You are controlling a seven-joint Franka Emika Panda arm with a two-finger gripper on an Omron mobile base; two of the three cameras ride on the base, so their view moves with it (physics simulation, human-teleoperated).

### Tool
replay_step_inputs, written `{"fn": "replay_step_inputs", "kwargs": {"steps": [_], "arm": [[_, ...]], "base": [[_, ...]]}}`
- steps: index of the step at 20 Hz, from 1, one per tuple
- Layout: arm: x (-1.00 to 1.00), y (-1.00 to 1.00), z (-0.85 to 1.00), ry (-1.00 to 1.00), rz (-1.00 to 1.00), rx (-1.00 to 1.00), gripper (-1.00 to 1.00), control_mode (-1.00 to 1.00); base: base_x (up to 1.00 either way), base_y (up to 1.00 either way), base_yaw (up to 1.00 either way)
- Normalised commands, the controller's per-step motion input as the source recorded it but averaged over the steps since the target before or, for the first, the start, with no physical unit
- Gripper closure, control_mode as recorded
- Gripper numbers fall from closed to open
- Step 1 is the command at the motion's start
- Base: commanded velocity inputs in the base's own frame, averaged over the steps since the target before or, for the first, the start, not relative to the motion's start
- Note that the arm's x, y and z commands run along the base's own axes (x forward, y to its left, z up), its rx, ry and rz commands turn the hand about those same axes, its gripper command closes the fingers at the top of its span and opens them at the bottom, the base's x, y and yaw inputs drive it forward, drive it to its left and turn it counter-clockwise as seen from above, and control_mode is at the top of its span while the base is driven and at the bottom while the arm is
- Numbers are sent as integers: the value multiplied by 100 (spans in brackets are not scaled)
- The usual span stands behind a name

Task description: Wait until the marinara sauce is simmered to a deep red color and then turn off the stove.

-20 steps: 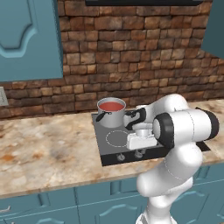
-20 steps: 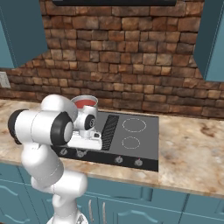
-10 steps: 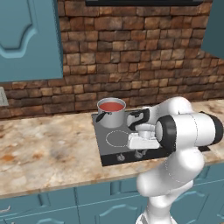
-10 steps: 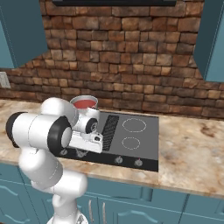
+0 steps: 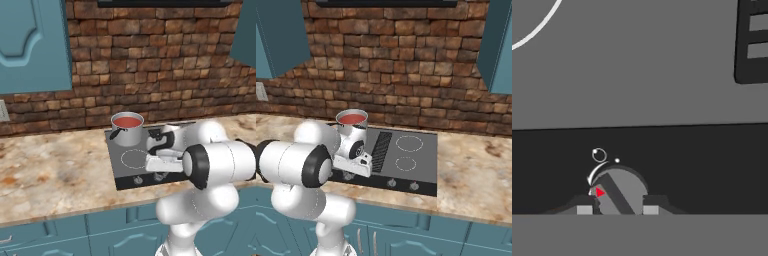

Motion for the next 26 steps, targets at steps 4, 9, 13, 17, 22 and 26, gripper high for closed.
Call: {"fn": "replay_step_inputs", "kwargs": {"steps": [4, 9, 13, 17, 22, 26], "arm": [[0, 18, -46, -4, -13, -12, 100, -100], [-8, 1, -56, -3, -24, -8, 100, -100], [-16, 0, -65, -2, -32, -2, 100, -100], [-14, 0, -65, -2, -36, 0, 100, -100], [-10, 0, -61, -1, -36, 0, 100, -100], [-9, 0, -57, 0, -35, 0, 100, -100]], "base": [[0, 0, 0], [0, 0, 0], [0, 0, 0], [0, 0, 0], [0, 0, 0], [0, 0, 0]]}}
